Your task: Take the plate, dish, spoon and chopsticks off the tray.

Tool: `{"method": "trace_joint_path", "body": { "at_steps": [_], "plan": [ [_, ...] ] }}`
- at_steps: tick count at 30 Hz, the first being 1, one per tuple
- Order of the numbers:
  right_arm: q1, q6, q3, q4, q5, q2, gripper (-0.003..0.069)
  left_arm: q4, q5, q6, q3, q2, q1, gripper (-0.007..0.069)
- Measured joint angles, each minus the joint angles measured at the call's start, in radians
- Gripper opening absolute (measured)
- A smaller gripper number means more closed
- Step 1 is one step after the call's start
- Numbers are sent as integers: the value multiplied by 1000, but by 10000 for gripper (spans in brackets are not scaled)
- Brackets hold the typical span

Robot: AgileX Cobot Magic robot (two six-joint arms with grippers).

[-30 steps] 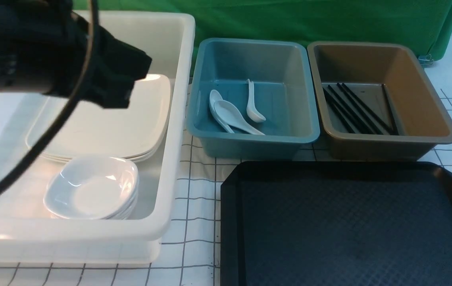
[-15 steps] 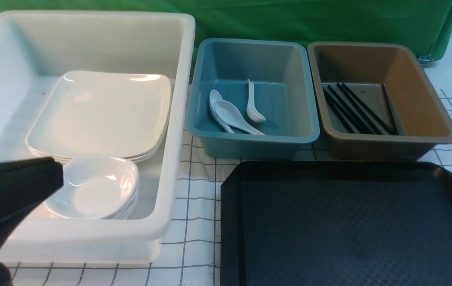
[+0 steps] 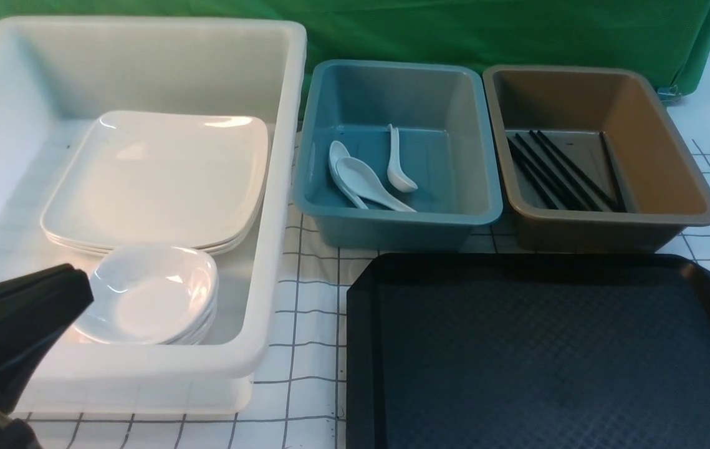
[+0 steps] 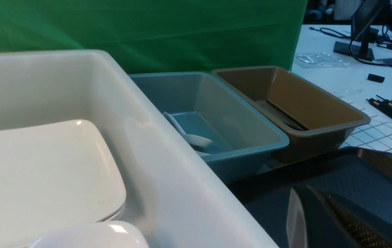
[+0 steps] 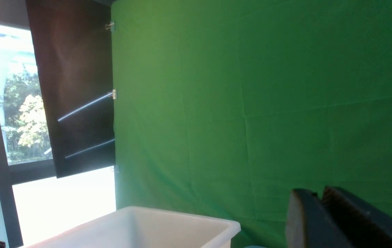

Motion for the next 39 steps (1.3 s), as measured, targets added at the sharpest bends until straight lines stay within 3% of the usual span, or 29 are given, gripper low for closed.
{"method": "trace_joint_path", "body": {
  "at_steps": [20, 28, 39],
  "plan": [
    [0, 1, 0, 0, 0, 0, 136, 24, -18, -2, 3, -1, 0, -2],
    [0, 1, 0, 0, 0, 0, 154, 297, -107, -180, 45, -40, 10, -2],
    [0, 1, 0, 0, 1, 0, 181, 344, -186, -222, 356, -342, 356, -2]
  ]
}}
